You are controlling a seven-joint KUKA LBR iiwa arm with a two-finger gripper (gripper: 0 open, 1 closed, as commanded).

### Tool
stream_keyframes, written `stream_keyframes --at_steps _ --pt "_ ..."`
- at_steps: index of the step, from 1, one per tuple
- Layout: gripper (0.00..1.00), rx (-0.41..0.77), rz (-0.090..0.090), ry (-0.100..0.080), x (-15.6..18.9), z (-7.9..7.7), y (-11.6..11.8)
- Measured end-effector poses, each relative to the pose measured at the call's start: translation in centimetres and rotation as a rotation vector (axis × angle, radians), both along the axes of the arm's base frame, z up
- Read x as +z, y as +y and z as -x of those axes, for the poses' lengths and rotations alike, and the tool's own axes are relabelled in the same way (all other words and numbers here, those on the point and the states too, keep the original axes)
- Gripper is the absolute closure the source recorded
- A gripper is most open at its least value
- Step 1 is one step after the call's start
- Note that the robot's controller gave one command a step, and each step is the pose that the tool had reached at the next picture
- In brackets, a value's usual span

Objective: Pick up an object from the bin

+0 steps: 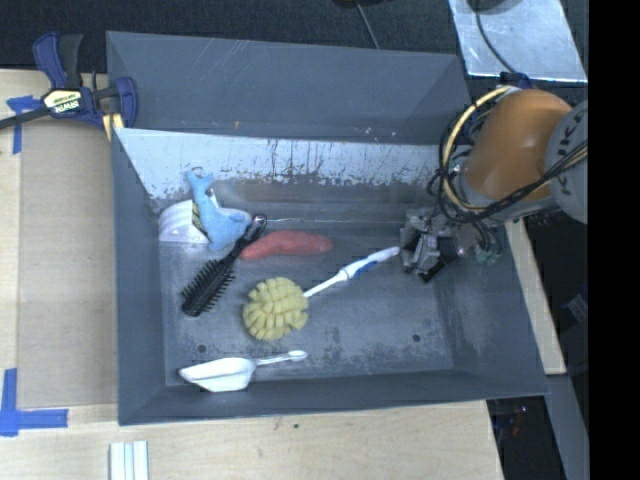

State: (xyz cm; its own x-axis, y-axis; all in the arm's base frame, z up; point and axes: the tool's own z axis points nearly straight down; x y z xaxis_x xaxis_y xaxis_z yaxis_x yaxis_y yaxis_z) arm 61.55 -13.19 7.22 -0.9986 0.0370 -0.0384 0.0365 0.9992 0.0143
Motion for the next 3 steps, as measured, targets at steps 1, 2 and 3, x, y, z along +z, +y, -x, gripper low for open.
stream_keyframes --at_steps 1,2,3 --pt "1.0 -0.002 -0.003 -0.005 -0.1 0.2 0.3" --pt "1.0 0.004 0.0 -0.001 10.7 0.7 0.0" --pt "1.0 -0.008 -0.002 -0.003 3.8 0.6 -0.3"
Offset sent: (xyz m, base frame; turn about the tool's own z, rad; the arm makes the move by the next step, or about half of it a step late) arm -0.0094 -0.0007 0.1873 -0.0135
